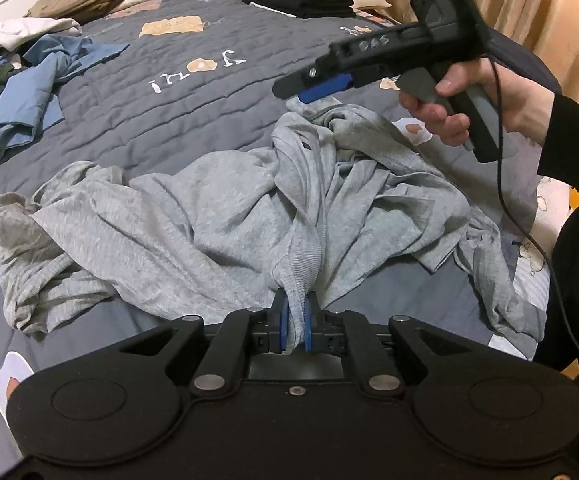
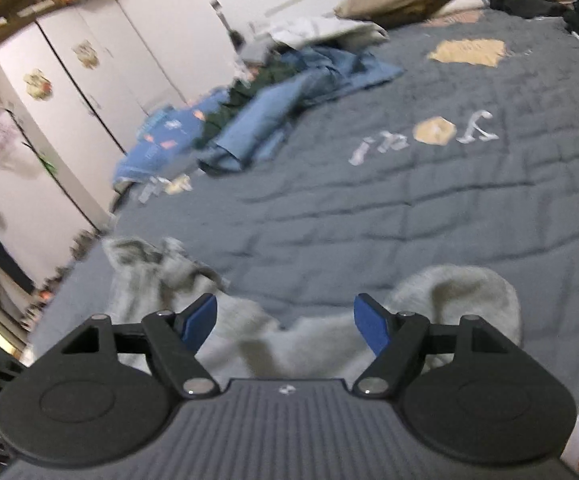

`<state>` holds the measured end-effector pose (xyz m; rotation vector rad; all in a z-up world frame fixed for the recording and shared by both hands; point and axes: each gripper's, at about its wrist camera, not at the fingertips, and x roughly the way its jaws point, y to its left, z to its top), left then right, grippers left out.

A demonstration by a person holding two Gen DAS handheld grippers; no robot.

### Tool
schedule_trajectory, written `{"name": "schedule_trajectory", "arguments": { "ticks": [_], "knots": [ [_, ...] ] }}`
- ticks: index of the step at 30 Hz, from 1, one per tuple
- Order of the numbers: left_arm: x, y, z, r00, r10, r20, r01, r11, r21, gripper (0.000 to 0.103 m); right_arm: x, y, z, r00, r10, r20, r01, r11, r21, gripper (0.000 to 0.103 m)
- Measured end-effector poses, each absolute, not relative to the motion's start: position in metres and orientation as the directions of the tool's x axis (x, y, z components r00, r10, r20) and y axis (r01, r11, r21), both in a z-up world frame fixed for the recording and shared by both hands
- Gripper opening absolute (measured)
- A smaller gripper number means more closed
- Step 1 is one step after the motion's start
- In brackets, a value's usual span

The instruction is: Fold clothes

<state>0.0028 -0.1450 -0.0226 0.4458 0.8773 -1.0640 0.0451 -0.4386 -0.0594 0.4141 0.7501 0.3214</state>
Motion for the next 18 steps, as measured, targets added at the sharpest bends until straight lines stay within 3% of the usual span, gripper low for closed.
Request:
{"name": "schedule_trajectory", "arguments": {
  "ticks": [3, 7, 9, 10, 11, 18],
  "knots": [
    [0.003, -0.145, -0.024, 0.207, -0.564, -0.799, 0.889, 0.450, -0.087, 0.008, 0.047, -0.437, -0.062, 0.686, 0.437, -0.581, -0.120, 0.856, 0.502, 0.075],
    [0.003, -0.145, -0.025, 0.213, -0.562, -0.799, 0.885, 0.458, -0.086, 0.008, 0.056, -0.432, -0.080, 0.643, 0.411, -0.646, -0.047, 0.863, 0.503, 0.070],
    [0.004, -0.144, -0.025, 0.216, -0.563, -0.798, 0.881, 0.465, -0.089, 0.008, 0.057, -0.433, -0.081, 0.652, 0.419, -0.632, -0.035, 0.850, 0.526, 0.042],
    [0.005, -0.144, -0.025, 0.218, -0.563, -0.797, 0.879, 0.469, -0.090, 0.008, 0.057, -0.433, -0.080, 0.657, 0.421, -0.626, -0.026, 0.842, 0.539, 0.016],
    [0.005, -0.144, -0.025, 0.220, -0.562, -0.797, 0.876, 0.473, -0.091, 0.008, 0.057, -0.435, -0.081, 0.660, 0.420, -0.622, -0.009, 0.833, 0.553, 0.005],
    [0.005, -0.143, -0.025, 0.231, -0.568, -0.790, 0.865, 0.492, -0.101, 0.008, 0.055, -0.450, -0.074, 0.689, 0.434, -0.581, 0.035, 0.780, 0.625, 0.004]
  ]
}}
